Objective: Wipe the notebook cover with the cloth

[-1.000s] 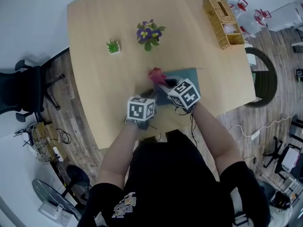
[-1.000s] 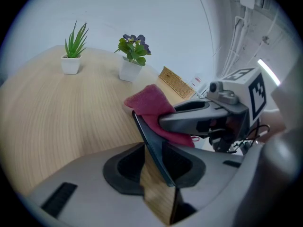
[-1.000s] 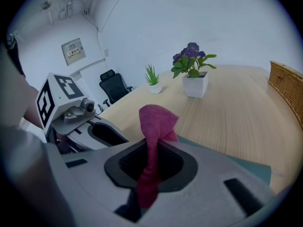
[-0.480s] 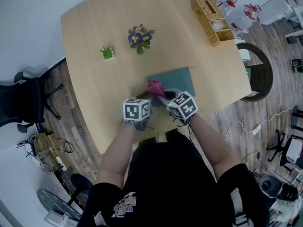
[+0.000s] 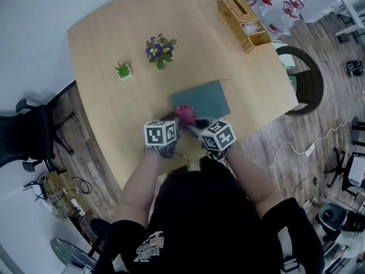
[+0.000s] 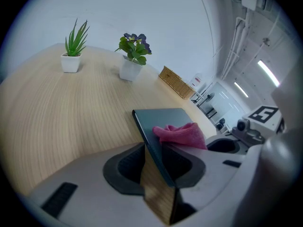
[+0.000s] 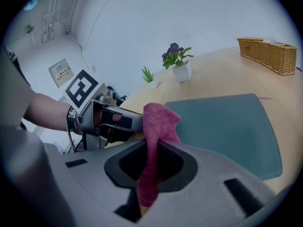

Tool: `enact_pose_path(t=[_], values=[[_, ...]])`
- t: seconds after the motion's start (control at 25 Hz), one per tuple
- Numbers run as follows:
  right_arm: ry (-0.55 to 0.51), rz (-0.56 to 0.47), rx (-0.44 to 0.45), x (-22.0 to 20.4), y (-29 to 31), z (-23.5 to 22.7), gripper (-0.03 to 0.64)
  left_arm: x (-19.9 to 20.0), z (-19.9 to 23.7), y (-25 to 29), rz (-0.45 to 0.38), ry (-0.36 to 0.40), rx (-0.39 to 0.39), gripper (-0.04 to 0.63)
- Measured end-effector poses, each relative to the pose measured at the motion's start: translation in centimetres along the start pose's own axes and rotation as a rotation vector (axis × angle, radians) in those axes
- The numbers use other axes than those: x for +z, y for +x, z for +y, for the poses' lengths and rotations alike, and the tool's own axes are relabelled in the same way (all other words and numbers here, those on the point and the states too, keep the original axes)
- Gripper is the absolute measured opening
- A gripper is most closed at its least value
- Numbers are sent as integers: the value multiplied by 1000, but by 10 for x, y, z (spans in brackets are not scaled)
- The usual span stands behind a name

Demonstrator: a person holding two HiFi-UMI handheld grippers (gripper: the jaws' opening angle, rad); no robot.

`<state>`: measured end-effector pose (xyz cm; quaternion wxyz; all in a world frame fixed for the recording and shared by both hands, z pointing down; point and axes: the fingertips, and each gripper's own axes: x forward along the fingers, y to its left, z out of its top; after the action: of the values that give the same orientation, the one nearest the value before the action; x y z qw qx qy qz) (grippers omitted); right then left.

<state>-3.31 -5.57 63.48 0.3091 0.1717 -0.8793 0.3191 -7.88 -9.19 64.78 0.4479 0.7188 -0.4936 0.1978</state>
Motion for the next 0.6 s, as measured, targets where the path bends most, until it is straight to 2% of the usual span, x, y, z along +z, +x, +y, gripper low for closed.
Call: enact_pose_path(t=[0.36,0.6], values=[[38,37,28,-20,-19,-1,55,-10,-3,6,13,-24,-34,103],[39,-3,-64,-10,-50,-30,55,-9,-4,4,11,-19,-29,103]])
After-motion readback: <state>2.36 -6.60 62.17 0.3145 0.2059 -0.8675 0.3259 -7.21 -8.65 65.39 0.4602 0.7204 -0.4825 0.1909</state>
